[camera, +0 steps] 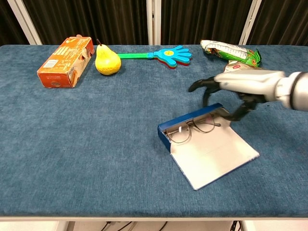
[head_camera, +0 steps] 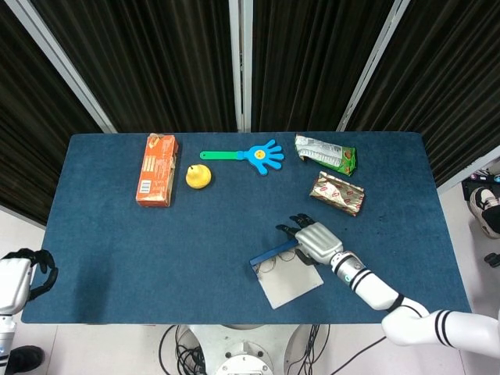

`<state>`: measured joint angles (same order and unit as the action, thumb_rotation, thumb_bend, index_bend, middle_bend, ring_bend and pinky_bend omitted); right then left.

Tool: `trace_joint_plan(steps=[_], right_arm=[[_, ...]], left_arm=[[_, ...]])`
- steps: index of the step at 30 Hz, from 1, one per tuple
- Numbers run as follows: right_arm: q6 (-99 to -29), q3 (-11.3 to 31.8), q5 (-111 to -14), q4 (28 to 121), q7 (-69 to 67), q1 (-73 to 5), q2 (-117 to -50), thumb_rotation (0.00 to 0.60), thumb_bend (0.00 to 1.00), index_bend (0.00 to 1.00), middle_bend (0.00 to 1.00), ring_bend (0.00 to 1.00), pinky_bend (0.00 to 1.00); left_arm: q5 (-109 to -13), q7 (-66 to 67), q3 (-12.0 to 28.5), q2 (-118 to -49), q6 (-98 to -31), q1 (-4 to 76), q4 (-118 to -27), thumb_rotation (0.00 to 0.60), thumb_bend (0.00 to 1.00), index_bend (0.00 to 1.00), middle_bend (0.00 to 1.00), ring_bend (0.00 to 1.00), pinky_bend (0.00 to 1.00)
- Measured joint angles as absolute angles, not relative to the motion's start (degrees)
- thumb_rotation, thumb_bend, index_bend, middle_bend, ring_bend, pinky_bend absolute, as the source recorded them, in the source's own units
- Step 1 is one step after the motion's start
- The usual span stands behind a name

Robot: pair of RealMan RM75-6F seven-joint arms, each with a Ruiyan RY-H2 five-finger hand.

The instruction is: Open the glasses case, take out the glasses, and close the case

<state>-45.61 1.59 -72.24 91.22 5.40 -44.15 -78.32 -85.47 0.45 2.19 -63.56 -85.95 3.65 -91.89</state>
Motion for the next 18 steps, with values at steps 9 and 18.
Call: trace_joint_plan(steps=[9,18], right_arm=[[-45.41,2.17,-76.46,90.09,3.07,-44.65,-80.30,0.600,0.33,0.18,0.30,0.00,0.00],[-43.23,3.82,-73.50,86.23,5.68,-46.38,-84.64,0.600,0.34,0.31,0.29,0.00,0.00]], left_arm=[[-85.32,0.72,2.24,-63.57,-85.87,3.70,-92.05,0.600,0.38,0.61,0.63,0.46,0.51],[-85.44,0.20,2.20,-63.53,-85.84,3.72,-91.90,0.600,0.38,0.61,0.63,0.46,0.51]])
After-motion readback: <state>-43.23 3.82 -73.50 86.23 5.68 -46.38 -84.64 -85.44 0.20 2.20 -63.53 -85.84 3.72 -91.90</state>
